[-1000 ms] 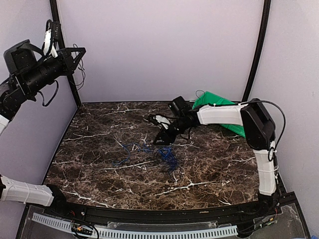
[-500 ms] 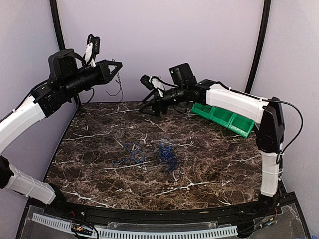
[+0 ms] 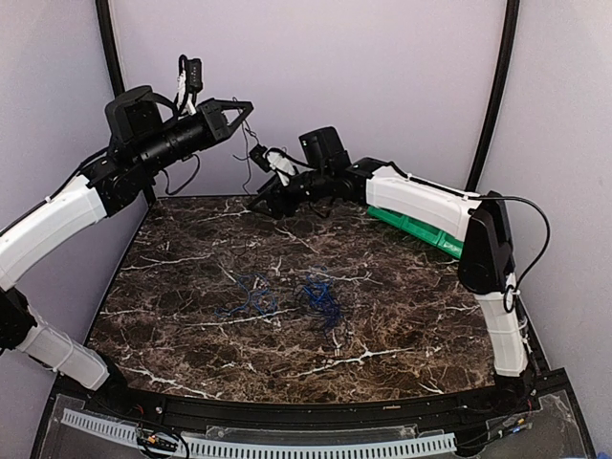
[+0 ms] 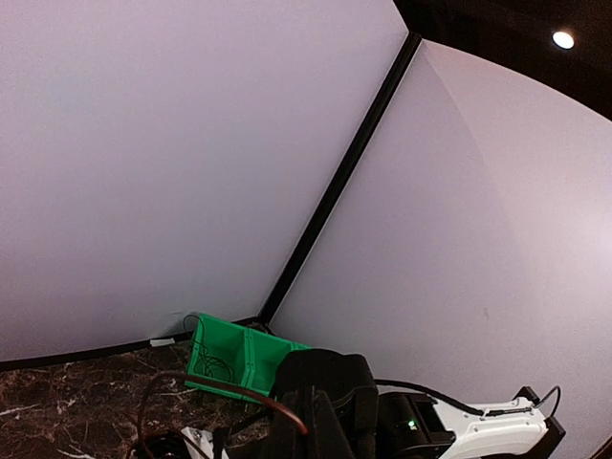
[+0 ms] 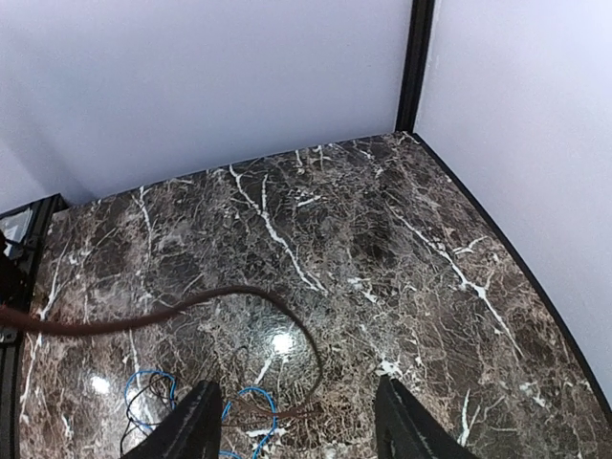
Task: Untangle the cables
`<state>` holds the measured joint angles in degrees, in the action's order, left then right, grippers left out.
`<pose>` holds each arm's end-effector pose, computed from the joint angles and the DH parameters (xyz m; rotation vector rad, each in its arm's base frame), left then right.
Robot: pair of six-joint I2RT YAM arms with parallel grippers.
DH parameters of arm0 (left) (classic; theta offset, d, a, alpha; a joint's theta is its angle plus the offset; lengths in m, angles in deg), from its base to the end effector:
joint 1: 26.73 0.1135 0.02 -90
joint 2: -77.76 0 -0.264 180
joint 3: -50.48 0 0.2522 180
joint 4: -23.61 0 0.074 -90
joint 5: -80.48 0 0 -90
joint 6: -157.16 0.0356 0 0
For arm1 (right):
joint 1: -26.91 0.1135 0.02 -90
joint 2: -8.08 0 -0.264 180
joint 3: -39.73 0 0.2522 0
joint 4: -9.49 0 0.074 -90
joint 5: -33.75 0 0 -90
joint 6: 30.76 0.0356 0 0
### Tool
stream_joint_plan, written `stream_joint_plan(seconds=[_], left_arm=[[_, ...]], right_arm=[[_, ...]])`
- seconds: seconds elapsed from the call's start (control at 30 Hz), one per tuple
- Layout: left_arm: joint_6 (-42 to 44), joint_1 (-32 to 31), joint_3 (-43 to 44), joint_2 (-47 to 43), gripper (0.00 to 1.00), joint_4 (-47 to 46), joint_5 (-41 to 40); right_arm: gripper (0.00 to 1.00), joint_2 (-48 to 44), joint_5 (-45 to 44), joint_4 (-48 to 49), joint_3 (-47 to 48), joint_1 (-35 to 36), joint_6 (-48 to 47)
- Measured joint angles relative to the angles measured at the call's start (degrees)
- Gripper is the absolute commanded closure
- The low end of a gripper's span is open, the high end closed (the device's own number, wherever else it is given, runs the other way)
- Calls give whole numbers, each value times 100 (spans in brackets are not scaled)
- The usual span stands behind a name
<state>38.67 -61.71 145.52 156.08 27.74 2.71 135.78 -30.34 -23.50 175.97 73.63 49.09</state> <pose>0.2532 -0.1863 0.4683 0.2712 1.4137 -1.0666 0.3502 0.3946 0.3160 -1.2331 1.6448 0.8550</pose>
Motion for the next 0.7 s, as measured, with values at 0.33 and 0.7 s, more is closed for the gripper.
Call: stream_joint_plan(seconds=[0.33, 0.7], left_arm=[[-247, 0, 0, -2, 100, -173, 17], [-442, 0, 0, -33, 100, -254, -24]], right_arm=[[49, 555, 127, 249, 516, -52, 208], [100, 651, 1486, 247, 643, -24, 129]])
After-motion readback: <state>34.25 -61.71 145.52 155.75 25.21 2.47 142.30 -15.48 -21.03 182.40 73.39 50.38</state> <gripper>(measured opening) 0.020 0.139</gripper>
